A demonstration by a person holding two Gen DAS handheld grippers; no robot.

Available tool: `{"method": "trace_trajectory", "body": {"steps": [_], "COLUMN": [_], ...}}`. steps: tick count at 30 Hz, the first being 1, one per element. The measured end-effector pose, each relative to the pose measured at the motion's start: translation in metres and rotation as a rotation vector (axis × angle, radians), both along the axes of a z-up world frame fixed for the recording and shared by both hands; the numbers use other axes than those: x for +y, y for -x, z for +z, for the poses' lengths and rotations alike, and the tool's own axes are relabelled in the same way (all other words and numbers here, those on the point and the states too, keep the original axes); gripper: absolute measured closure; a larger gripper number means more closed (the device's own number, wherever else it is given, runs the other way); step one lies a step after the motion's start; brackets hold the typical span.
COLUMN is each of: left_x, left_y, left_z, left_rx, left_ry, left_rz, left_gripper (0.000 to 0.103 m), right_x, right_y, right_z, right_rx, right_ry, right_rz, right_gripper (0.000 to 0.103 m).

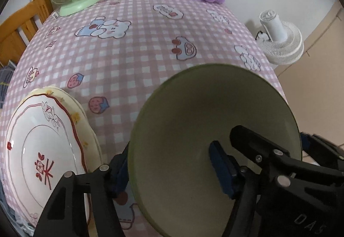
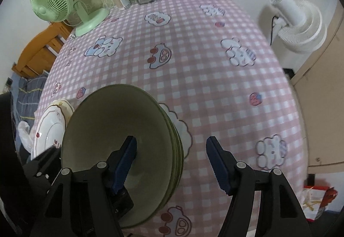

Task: Organize plates and bowls
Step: 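Grasp the rim of the stacked grey-green bowls with both grippers, then lift the bowl stack and carry it over the white plate stack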

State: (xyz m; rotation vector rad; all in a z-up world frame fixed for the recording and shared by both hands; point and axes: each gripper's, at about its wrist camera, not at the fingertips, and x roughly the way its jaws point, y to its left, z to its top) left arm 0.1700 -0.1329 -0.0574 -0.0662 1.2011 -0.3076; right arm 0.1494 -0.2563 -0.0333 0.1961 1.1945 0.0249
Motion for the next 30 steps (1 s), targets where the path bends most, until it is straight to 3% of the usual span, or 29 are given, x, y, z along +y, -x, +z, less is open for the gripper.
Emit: {"method": "trace_trajectory", "body": {"steps": [10, 15, 30], "left_x": [0.001, -0.006, -0.011], "left_y": [0.001, 0.005, 0.008], "left_z": [0.000, 0.002, 0.004], "left_rx": [0.002, -0.013, -0.011], "left_ry": [0.015, -0.015, -0.016], "left_rz": [0.008, 0.014, 0.064], "left_gripper": [0.038, 0.038, 0.039], "right_x": [-0.002, 0.005, 0.001], "right_y": [-0.013, -0.012, -0.013], "right_z": [-0.017, -0.013, -0.013], "right_rx": [0.036, 0.027, 0.028], "right_ry": [-0.110, -0.090, -0.115], "right_rz": [0.014, 0.039, 0.066], "right_gripper": [0.035, 0.052, 0.052]}}
